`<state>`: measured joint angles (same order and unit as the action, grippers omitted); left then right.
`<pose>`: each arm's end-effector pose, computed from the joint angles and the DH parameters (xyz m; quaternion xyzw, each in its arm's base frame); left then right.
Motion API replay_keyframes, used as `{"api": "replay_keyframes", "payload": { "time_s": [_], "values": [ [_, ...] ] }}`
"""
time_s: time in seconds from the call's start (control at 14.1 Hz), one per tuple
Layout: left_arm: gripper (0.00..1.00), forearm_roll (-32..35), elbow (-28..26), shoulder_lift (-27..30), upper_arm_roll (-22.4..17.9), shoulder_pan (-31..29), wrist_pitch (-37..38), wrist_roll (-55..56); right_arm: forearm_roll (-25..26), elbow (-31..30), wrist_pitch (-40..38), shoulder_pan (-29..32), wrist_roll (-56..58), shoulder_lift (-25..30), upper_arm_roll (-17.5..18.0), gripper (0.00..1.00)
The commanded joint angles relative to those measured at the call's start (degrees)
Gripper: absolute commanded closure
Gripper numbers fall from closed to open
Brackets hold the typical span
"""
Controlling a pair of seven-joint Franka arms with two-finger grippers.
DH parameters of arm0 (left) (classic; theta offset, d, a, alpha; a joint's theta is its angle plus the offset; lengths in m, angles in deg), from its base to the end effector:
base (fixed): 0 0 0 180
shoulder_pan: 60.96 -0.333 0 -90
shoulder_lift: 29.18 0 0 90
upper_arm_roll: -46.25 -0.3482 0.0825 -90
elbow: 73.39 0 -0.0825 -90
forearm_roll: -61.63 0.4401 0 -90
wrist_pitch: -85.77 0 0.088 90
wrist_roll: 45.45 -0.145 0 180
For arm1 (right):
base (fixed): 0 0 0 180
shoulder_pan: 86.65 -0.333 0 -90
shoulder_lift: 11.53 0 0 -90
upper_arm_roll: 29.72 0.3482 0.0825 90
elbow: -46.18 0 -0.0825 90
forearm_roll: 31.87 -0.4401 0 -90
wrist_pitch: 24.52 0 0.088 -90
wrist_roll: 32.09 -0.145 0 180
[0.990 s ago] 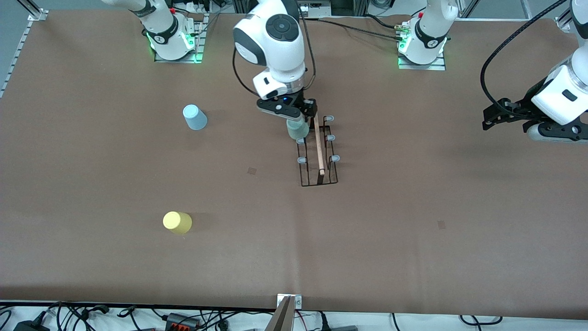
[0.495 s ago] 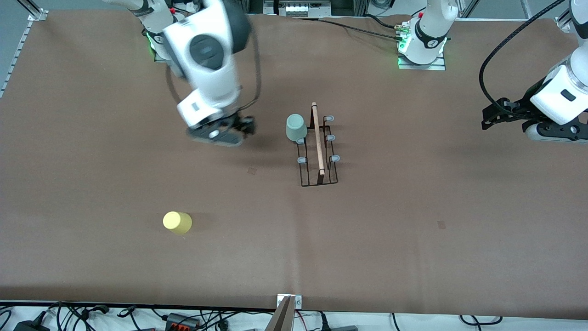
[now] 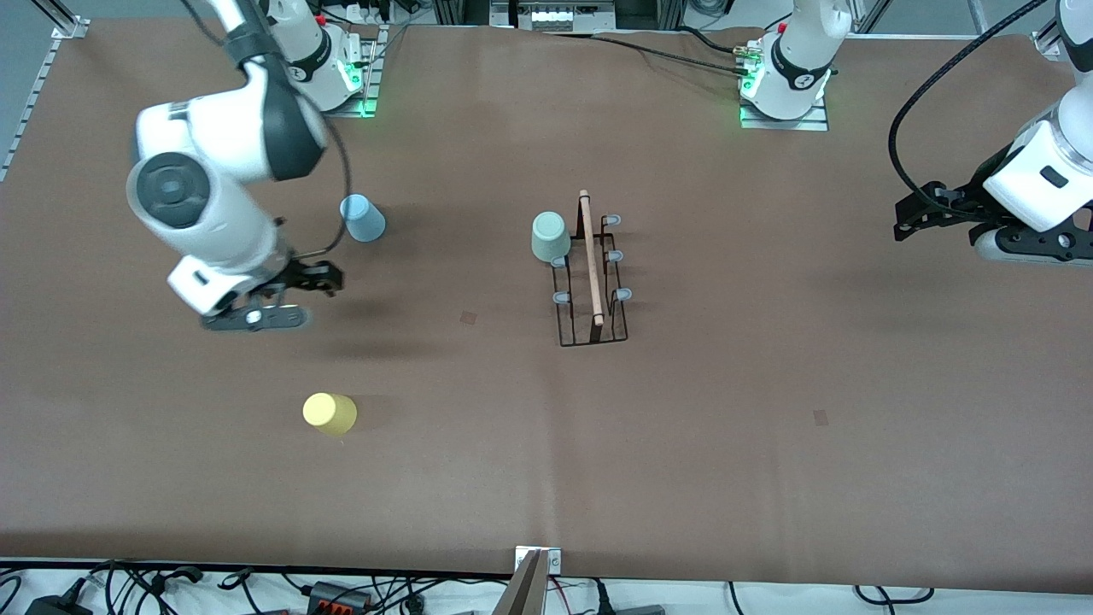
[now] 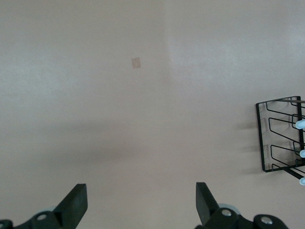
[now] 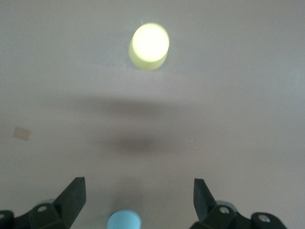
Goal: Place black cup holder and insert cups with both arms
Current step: 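Move the right gripper to the yellow cup and grasp it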
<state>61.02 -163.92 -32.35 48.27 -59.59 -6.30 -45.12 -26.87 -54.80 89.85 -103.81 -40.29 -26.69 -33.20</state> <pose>0.6288 -0.0382 0.5826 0.9995 -0.0264 -0.0144 0.0058 0.6678 0.1562 0.3808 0.9965 0.0672 -0.0060 0.0494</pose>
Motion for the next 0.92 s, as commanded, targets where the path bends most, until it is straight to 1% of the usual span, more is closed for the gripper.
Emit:
{"api": "replay_keyframes", "payload": {
  "time_s": [0.0,0.14,0.35,0.42,0.57,0.71,0.85],
  "values": [
    [0.0,-0.6,-0.4,0.7,0.5,-0.1,0.2,-0.7,0.1,-8.2,14.4,2.6,5.8,1.5,1.2,0.0],
    [0.0,-0.6,-0.4,0.7,0.5,-0.1,0.2,-0.5,0.1,-10.9,23.9,2.9,6.4,-0.1,1.1,0.0],
    [0.0,-0.6,-0.4,0.7,0.5,-0.1,0.2,-0.5,0.2,-10.2,30.5,4.8,10.0,-4.7,1.1,0.0],
    [0.0,-0.6,-0.4,0.7,0.5,-0.2,0.3,-0.5,0.2,-9.3,32.5,5.1,10.1,-6.2,1.1,0.0],
    [0.0,-0.6,-0.4,0.7,0.5,-0.2,0.3,-0.5,0.0,-6.9,33.6,6.3,10.3,-9.3,1.2,0.0],
    [0.0,-0.6,-0.4,0.7,0.5,-0.2,0.3,-0.6,-0.3,-6.3,35.7,6.5,10.2,-11.4,1.4,0.0],
    [0.0,-0.6,-0.4,0.7,0.4,-0.2,0.3,-0.8,-0.5,-6.3,40.1,6.5,10.0,-13.6,1.5,0.0]
  ]
}}
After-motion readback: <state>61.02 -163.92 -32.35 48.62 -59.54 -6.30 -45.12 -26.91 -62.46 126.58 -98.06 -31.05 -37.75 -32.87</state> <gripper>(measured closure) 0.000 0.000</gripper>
